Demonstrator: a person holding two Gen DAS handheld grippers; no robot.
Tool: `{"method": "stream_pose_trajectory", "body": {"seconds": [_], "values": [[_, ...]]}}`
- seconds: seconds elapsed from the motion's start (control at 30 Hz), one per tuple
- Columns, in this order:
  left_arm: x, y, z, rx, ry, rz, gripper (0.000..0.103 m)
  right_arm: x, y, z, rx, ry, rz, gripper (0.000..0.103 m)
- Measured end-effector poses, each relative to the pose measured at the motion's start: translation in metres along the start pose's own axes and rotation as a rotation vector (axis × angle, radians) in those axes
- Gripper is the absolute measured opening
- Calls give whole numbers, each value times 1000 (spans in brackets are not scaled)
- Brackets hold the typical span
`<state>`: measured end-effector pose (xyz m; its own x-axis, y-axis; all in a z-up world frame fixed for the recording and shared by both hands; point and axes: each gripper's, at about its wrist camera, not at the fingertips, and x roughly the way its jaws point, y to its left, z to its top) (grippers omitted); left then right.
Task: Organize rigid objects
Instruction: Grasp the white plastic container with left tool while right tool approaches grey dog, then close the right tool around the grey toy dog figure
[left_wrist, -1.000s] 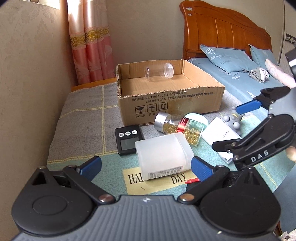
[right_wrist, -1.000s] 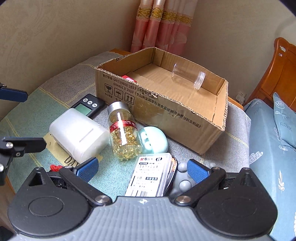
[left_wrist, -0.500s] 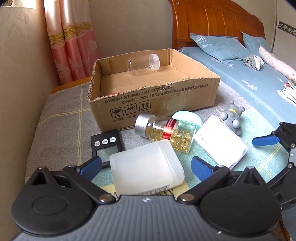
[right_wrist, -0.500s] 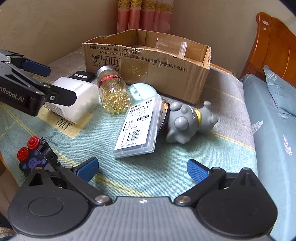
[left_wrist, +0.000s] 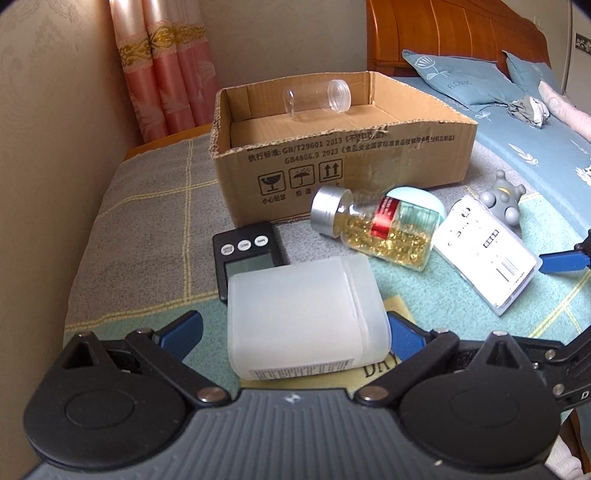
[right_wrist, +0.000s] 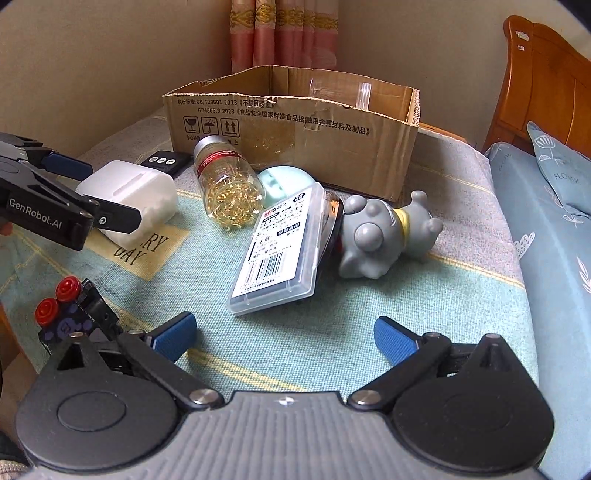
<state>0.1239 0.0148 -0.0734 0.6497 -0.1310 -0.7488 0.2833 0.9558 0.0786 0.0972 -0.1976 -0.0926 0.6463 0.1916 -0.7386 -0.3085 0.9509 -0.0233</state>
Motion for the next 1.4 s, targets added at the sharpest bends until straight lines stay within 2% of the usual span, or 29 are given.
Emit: {"method": "stream_pose_trajectory", "body": {"seconds": [0.33,0.5,0.8,1.07,1.1,1.17,1.23,1.4], "values": [[16,-2,-2,-36,47,-19,102,-14,-45,-13,34,39,-36,103],[21,1,-5,-69,59,-35,102,-10,-69,-9,52,43,-57,103],[23,3,-5,-91,57,-30,102,20,-78,20,-37,10,-3,103],[23,3,-5,-95,50,-27,102,36,-74,39,-166,-30,35,102],[23,2,-4,-95,50,-26,102,36,-73,40,-177,-35,33,101],[24,2,-3,-96,50,-26,102,35,-70,42,-196,-46,40,87],[24,2,-3,-96,49,-26,102,33,-67,44,-197,-47,49,78],[23,1,-3,-90,50,-26,102,29,-61,42,-174,-43,12,76]]}}
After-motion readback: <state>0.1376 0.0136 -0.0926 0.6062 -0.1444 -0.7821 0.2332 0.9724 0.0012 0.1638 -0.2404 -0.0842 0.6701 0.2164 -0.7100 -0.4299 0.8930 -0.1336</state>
